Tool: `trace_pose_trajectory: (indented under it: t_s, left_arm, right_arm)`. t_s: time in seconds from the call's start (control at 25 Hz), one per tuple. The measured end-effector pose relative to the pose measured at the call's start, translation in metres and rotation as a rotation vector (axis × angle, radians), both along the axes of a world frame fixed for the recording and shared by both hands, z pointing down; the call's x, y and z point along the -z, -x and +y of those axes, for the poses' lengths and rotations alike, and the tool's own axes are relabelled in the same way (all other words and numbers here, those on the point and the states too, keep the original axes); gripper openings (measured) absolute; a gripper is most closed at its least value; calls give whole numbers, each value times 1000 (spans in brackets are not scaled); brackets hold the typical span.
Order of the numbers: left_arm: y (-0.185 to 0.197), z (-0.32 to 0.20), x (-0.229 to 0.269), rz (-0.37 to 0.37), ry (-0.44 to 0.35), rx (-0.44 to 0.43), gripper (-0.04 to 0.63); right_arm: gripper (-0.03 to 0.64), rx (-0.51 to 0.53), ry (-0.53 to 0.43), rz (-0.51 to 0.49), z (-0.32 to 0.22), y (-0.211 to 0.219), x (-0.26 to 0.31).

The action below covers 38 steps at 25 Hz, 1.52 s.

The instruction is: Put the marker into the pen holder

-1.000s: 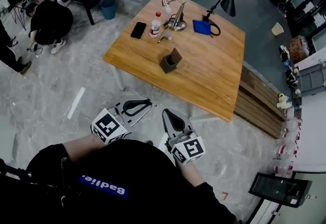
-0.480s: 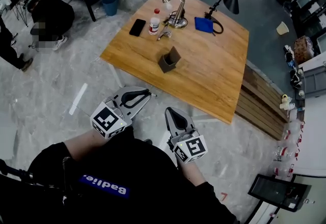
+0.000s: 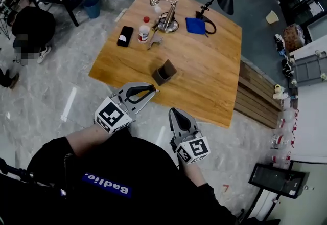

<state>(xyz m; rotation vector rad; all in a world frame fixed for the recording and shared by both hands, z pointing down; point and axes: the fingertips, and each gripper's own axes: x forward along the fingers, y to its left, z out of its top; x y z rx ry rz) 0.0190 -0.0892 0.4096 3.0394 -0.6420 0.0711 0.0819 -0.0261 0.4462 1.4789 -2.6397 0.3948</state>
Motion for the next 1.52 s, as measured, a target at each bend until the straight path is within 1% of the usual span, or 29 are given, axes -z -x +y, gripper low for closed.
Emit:
trace_pose_trajectory:
  t_s: [0.16, 0.32, 0.52, 0.72, 0.96, 1.12, 1.28, 1.52]
  left_arm:
    - [-5, -39, -7, -25, -20, -54, 51]
    - [-21, -75, -25, -57, -7, -58, 51]
    - [-50, -113, -73, -101, 65, -24, 51]
    - [-72, -139, -119, -138, 124, 17, 51]
    - [-85, -159, -174, -212, 179, 48, 51]
    - [-89, -159, -202, -256, 209, 54, 51]
    - [-91, -158, -221, -297, 228, 52, 52]
    - [-89, -162, -239, -344, 247, 59, 52]
  right_arm:
    - [5, -64, -8, 11, -32, -4, 4]
    - [5, -78, -3, 20, -54, -14, 3]
    - [5, -66, 36, 8, -64, -37, -11]
    - [5, -56, 86, 3, -68, -68, -25]
    - [5, -26, 120, 6, -70, -88, -34]
    - [5, -35, 141, 20, -70, -104, -41]
    - [5, -36, 190, 28, -66, -109, -49]
    - [5, -21, 201, 32, -65, -108, -53]
